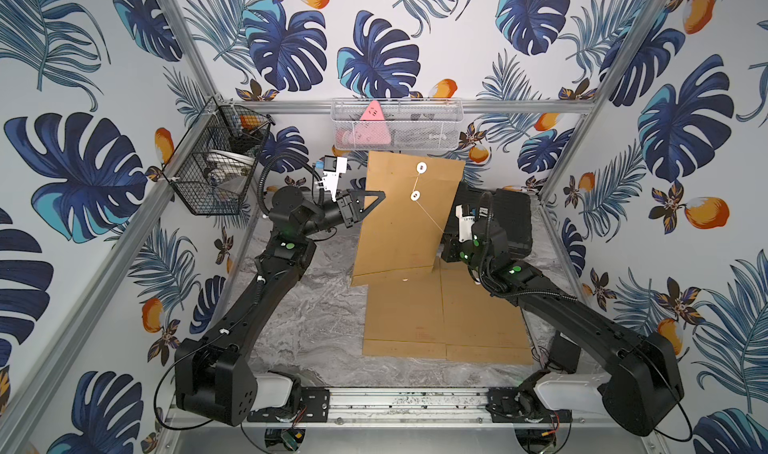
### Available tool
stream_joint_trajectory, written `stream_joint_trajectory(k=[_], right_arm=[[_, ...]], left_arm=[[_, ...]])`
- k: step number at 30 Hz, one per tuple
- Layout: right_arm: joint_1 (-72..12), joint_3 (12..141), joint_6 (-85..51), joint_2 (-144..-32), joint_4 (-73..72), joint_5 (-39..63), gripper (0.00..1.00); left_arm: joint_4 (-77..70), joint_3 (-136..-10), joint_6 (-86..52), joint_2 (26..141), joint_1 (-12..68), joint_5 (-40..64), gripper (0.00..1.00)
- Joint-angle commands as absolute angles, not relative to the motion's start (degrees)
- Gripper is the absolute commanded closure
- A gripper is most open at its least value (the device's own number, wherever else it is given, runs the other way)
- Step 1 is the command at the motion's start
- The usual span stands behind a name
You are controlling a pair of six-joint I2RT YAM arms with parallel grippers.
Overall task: Close the mouth of the file bag
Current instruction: Close the file bag.
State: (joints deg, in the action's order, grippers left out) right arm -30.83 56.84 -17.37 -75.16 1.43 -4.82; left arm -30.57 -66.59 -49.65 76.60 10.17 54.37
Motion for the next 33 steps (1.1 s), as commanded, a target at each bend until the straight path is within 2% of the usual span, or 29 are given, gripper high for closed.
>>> stream_joint_trajectory(k=[1, 17, 33], right_arm=[[-30.2, 58.5, -19.1, -75.6, 3.6, -6.2, 1.0], [-27.8, 67.2, -17.3, -73.0, 9.4, -16.4, 1.0], [-28.4, 80.0, -10.5, -76.3, 10.4, -18.8, 1.0]], left_arm=[[-33.2, -66.2, -50.3, 76.0, 9.9, 54.8, 1.0], [-29.1, -65.1, -47.4, 76.0, 9.8, 53.7, 1.0], [-31.3, -59.9, -48.3, 75.2, 10.2, 53.9, 1.0]])
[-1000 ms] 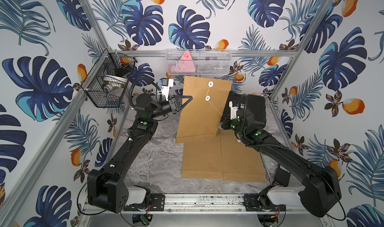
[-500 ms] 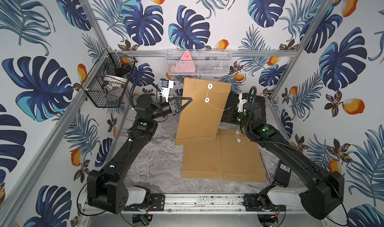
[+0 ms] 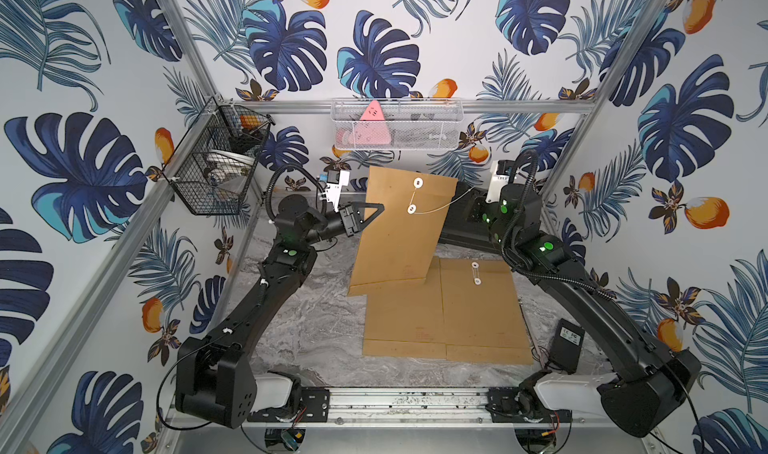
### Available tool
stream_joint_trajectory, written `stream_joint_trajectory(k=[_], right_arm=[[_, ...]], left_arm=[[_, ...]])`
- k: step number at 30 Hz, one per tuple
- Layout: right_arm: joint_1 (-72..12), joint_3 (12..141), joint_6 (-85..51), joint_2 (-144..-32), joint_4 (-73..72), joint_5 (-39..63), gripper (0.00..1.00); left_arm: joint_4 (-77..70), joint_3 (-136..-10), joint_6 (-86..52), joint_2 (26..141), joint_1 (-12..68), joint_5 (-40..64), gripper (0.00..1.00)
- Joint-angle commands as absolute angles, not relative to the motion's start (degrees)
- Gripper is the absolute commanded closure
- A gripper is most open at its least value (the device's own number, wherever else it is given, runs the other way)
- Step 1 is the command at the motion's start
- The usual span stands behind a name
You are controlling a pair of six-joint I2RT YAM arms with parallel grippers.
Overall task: Close the mouth of the file bag
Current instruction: Close the file bag.
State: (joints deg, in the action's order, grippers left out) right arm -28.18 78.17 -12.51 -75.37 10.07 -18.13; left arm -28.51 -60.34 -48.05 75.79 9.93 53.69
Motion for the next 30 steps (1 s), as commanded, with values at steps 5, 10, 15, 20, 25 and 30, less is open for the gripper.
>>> stream_joint_trajectory(k=[5, 10, 15, 20, 25, 30], right_arm=[[-28.3, 84.1, -8.7, -79.4, 10.3, -18.7, 1.0], [-28.3, 87.5, -8.3, -82.2, 10.9, -17.2, 1.0], [-28.3, 90.0, -8.7, -83.9, 12.5, -15.6, 1.0], [-29.0, 92.5, -8.5, -85.6, 14.0, -14.9, 1.0], [-30.2, 95.2, -7.9, -87.4, 15.2, -14.3, 1.0], [-32.2, 97.9, -7.4, -89.6, 16.3, -14.0, 1.0]], left_arm=[[-32.3, -57.9, -49.0, 74.5, 11.3, 54.1, 1.0], [-33.7, -55.6, -50.1, 74.0, 12.1, 54.0, 1.0], [-33.2, -54.3, -49.6, 73.6, 12.9, 53.7, 1.0], [-34.1, -53.0, -49.9, 73.8, 13.8, 53.3, 1.0], [-34.8, -52.0, -50.1, 74.3, 14.4, 52.8, 1.0], [-35.2, -51.5, -50.1, 74.5, 15.0, 52.6, 1.0]])
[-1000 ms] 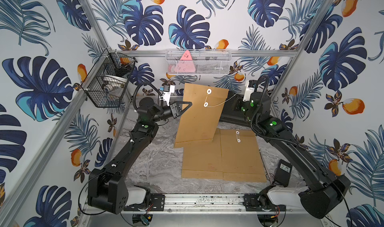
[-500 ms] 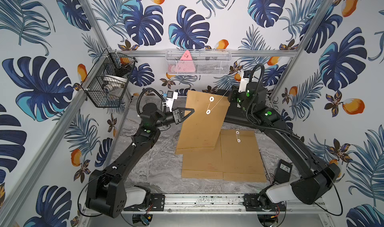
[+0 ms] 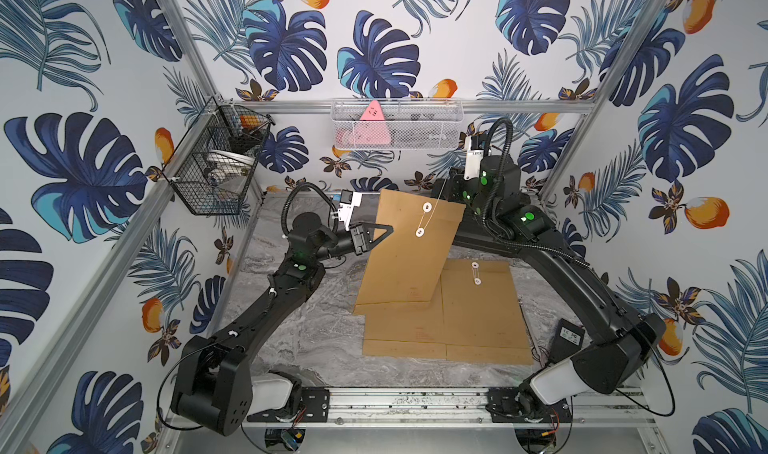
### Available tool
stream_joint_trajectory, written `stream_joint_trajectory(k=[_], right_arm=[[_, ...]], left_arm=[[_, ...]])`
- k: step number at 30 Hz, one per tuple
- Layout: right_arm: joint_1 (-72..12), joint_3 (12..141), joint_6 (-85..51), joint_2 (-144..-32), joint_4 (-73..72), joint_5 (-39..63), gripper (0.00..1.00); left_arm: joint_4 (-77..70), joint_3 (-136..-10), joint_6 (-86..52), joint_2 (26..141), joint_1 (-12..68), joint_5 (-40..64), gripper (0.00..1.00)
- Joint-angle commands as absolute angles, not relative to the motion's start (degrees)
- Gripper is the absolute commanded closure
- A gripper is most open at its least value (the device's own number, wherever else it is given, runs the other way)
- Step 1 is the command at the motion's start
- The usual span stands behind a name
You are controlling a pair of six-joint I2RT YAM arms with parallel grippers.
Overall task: Close the mouth of the file bag
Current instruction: Close the file bag.
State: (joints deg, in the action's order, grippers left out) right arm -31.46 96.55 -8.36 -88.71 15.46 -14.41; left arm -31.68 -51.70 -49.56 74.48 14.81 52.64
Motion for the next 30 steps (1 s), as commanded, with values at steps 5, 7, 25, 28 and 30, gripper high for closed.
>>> stream_joint_trajectory(k=[5, 7, 25, 28, 30], right_arm=[[-35.0, 100.3, -6.3, -91.7, 17.2, -14.3, 1.0], [-36.3, 101.4, -5.9, -92.6, 17.6, -14.5, 1.0], [-43.9, 107.8, -4.9, -96.8, 21.2, -14.2, 1.0], [-45.1, 107.3, -5.1, -96.1, 22.0, -14.8, 1.0], [-46.0, 105.7, -5.1, -95.0, 21.8, -15.6, 1.0]], left_arm=[[-34.8, -51.4, -49.6, 74.3, 15.3, 52.5, 1.0], [-34.7, -51.2, -49.5, 74.2, 15.5, 52.4, 1.0], [-33.4, -50.6, -48.3, 73.4, 15.5, 50.8, 1.0], [-28.8, -52.4, -45.2, 72.8, 15.4, 49.2, 1.0], [-26.7, -53.5, -43.7, 72.5, 15.2, 47.9, 1.0]])
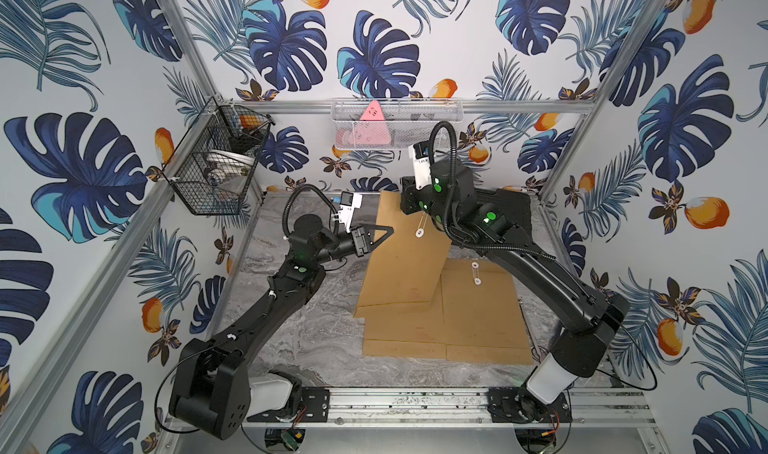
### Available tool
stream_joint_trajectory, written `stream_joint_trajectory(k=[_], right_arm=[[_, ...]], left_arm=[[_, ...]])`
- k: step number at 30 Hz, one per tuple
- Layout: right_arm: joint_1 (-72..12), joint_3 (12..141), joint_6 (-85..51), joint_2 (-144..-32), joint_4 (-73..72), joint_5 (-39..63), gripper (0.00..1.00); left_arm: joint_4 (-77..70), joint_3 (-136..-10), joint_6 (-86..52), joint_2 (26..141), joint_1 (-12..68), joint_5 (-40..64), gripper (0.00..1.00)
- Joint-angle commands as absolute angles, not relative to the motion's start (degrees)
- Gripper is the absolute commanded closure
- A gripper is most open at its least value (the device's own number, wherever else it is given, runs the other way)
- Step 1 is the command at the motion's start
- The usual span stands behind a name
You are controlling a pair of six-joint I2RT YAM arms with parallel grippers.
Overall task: Close the mouth of the file bag
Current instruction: Close the file bag.
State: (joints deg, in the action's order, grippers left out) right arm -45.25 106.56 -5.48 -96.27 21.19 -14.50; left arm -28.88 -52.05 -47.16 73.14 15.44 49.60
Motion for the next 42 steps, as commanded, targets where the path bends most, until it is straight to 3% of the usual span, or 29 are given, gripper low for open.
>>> stream_joint_trajectory(k=[1, 17, 42], right_arm=[[-46.4, 104.5, -5.0, -94.2, 21.6, -16.2, 1.0], [-46.7, 84.6, -12.3, -84.7, 14.2, -12.6, 1.0], [-43.7, 76.3, -19.4, -83.5, 12.0, -6.8, 1.0]], left_arm=[[-26.2, -53.9, -43.3, 72.5, 15.0, 47.3, 1.0], [-27.8, -58.7, -44.8, 74.7, 13.0, 46.6, 1.0], [-29.6, -59.9, -46.5, 74.2, 12.2, 47.9, 1.0]])
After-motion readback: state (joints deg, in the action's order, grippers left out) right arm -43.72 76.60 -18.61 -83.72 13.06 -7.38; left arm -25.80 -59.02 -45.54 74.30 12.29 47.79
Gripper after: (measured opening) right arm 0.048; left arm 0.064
